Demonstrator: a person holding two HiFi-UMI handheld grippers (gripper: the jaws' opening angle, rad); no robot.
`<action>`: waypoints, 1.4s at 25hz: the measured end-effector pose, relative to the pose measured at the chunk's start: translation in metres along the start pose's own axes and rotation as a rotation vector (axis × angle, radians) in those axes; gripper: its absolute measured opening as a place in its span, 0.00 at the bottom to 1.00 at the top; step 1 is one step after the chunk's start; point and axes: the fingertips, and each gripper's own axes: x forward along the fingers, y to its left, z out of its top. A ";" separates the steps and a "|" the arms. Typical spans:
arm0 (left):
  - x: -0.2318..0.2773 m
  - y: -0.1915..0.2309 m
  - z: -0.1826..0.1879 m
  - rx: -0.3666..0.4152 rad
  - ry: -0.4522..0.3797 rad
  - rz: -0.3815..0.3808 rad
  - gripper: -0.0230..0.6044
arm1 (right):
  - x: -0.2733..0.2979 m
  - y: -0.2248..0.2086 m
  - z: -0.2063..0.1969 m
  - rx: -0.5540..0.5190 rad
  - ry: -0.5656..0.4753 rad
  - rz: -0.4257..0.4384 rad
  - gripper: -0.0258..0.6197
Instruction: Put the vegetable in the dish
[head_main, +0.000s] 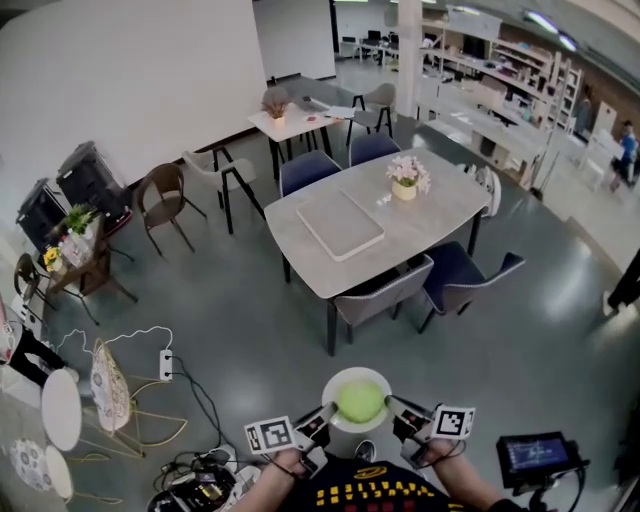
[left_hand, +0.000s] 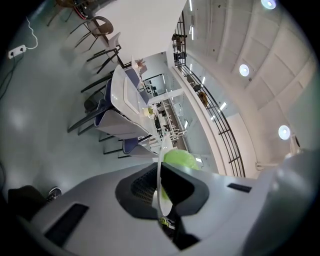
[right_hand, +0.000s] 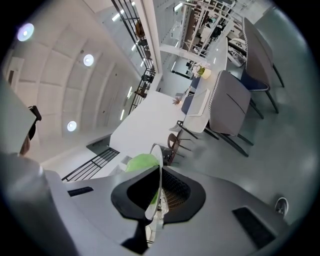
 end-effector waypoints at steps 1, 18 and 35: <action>0.005 0.001 0.003 0.000 -0.001 0.005 0.06 | 0.002 -0.001 0.005 0.009 -0.001 0.011 0.07; 0.108 0.032 0.153 -0.010 0.053 -0.023 0.06 | 0.119 -0.055 0.130 -0.019 -0.026 -0.017 0.07; 0.153 0.061 0.306 0.013 0.220 -0.072 0.06 | 0.259 -0.066 0.219 -0.021 -0.061 -0.073 0.07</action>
